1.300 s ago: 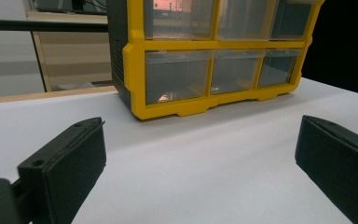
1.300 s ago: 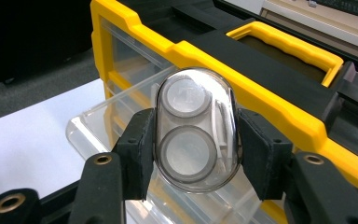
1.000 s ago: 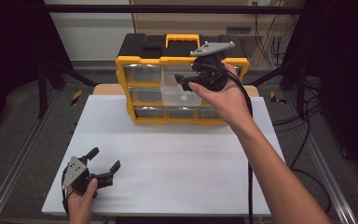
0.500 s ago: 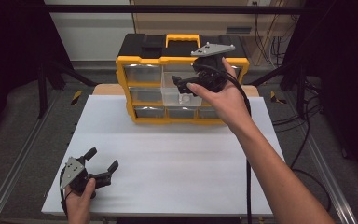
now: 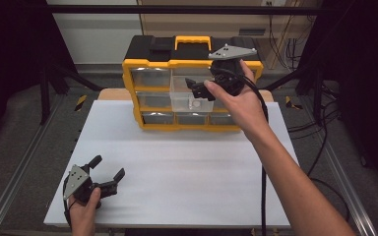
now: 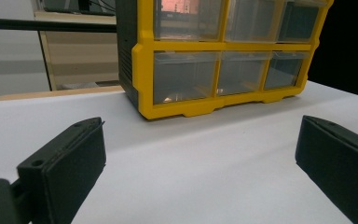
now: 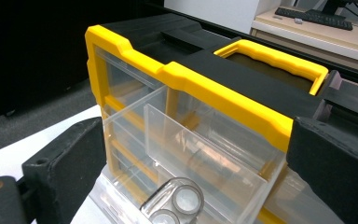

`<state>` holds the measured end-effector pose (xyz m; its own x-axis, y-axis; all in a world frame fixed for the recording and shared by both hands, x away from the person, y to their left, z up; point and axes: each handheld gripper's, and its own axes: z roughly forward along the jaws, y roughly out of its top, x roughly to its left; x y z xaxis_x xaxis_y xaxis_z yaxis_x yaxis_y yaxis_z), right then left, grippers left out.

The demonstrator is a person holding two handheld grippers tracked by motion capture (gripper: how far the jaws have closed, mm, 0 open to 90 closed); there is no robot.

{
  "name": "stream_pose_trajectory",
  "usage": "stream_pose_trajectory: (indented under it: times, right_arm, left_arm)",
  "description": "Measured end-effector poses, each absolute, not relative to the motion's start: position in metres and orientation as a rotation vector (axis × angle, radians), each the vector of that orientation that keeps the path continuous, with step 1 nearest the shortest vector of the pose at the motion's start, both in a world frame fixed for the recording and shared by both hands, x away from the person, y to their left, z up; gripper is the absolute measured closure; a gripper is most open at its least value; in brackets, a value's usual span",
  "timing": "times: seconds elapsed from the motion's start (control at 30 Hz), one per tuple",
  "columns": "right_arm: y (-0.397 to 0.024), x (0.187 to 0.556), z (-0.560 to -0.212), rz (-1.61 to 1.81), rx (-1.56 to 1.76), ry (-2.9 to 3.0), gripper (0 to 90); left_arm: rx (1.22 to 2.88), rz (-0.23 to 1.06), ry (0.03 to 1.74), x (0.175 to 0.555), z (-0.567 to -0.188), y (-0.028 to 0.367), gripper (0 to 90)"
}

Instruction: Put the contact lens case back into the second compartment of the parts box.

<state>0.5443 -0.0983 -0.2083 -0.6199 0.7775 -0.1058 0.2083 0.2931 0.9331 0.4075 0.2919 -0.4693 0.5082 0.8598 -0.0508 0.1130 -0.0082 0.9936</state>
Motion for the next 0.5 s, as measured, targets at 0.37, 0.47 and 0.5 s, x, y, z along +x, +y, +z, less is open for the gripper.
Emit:
stream_pose_trajectory:
  times: [0.37,0.47,0.5]
  right_arm:
    - [-0.114,0.540,-0.211,1.320,0.900,1.961,4.7]
    - [-0.119,0.539,-0.210,1.316,0.901,1.951,4.1]
    - [-0.120,0.540,-0.210,1.316,0.897,1.950,4.0]
  left_arm:
    - [1.482,0.733,0.882,0.407,-0.468,0.290,1.4]
    - [1.491,0.737,0.883,0.408,-0.469,0.289,1.4]
    - [1.488,0.736,0.884,0.408,-0.469,0.289,1.4]
